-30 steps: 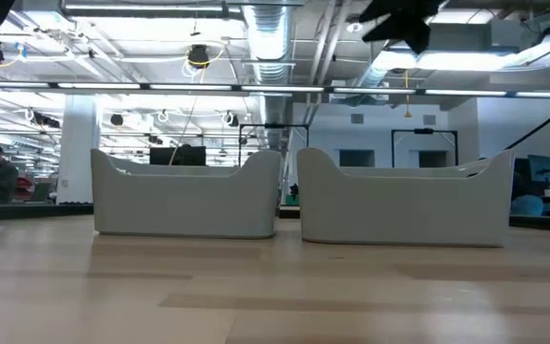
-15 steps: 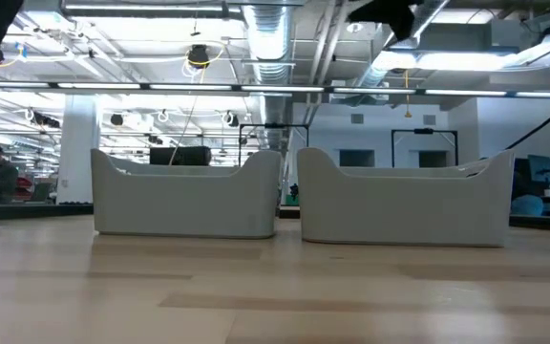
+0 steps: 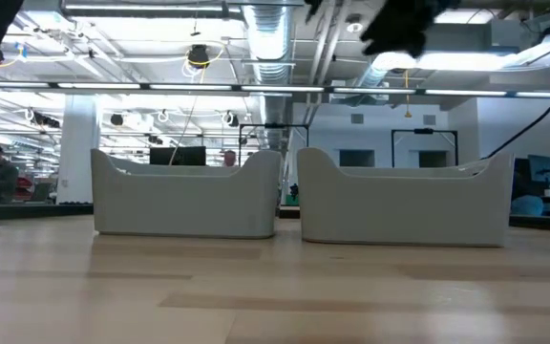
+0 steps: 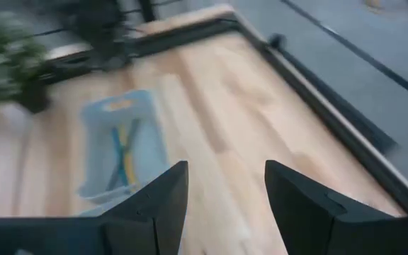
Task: Sort pens & pencils
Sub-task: Put the black pen into the right gray bin
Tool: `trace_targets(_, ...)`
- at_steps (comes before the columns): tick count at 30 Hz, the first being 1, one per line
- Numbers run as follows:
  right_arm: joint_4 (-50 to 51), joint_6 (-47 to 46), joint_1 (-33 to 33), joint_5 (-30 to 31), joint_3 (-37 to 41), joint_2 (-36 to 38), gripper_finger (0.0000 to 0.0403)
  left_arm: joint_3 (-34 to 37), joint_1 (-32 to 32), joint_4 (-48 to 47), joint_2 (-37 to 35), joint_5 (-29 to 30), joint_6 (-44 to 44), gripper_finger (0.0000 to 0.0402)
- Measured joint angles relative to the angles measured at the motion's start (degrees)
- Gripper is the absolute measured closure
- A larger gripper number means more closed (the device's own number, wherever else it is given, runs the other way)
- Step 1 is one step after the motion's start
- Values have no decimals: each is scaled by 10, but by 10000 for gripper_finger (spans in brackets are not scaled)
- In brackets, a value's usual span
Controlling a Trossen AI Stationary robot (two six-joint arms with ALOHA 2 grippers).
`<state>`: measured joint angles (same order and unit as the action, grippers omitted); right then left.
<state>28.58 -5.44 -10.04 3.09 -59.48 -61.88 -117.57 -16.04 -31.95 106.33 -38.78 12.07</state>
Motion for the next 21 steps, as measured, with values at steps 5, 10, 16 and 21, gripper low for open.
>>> trace_targets(5,63,-40,-23,66,0,56,193,78,25,62,0,-12,16,352)
trace_targets(10,61,-47,-48,77,0,108,193,145,49,128,17,0,17,352)
trace_targets(16,61,-54,-63,75,0,128,193,155,73,131,84,6,27,352)
trace_targets(21,62,-66,-74,75,0,127,193,155,96,127,142,25,52,352)
